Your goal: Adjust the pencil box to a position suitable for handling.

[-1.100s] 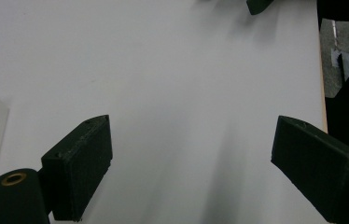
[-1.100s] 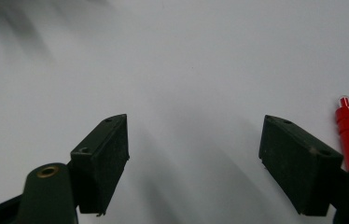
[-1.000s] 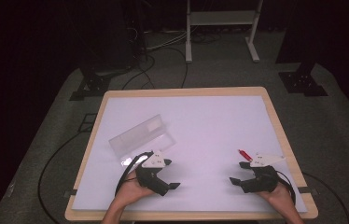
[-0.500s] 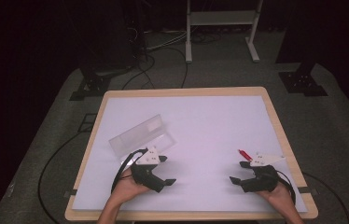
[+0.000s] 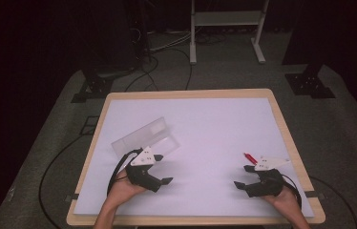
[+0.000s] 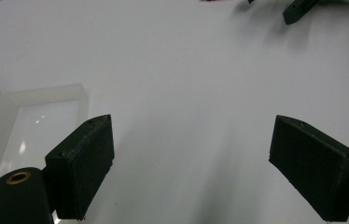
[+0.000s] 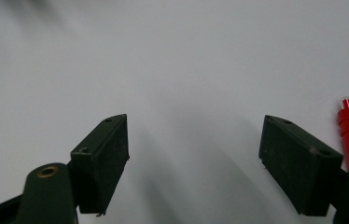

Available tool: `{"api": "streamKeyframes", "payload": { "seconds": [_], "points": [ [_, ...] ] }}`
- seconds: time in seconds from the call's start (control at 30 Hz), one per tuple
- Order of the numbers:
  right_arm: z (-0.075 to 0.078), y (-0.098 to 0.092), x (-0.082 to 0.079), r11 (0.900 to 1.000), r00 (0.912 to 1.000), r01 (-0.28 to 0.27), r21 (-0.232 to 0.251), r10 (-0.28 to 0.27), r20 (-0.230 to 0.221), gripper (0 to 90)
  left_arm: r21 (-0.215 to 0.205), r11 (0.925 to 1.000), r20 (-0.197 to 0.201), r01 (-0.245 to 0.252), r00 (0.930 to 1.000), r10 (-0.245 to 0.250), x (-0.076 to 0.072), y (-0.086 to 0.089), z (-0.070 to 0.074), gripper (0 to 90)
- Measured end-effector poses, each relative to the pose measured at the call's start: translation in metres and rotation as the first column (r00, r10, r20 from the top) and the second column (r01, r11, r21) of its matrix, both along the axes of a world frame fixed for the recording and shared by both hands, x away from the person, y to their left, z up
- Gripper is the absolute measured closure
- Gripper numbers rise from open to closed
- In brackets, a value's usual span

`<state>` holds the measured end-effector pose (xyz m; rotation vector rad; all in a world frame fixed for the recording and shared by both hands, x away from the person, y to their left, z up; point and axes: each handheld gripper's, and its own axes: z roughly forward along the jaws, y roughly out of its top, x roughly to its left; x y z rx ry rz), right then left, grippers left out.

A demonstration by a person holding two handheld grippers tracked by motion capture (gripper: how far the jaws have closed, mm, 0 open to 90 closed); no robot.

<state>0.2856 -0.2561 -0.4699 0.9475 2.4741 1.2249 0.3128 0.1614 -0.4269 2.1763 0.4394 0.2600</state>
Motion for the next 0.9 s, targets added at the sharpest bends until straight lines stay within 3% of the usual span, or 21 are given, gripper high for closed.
{"api": "streamKeyframes", "payload": {
  "seconds": [0.27, 0.9],
  "points": [
    [0.000, 0.001, 0.000, 1.000, 1.0000, -0.007, -0.002, 0.007, 0.001, 23.1, 0.007, 0.9967, 0.004, -0.081, 0.9967, 0.081, 0.008, 0.021, -0.003, 14.4],
    [0.000, 0.002, -0.001, 1.000, 0.9999, -0.015, -0.011, 0.016, 0.007, 23.1, -0.008, 0.9837, -0.018, -0.180, 0.9836, 0.179, 0.017, 0.051, -0.007, 23.5]
  ]
}}
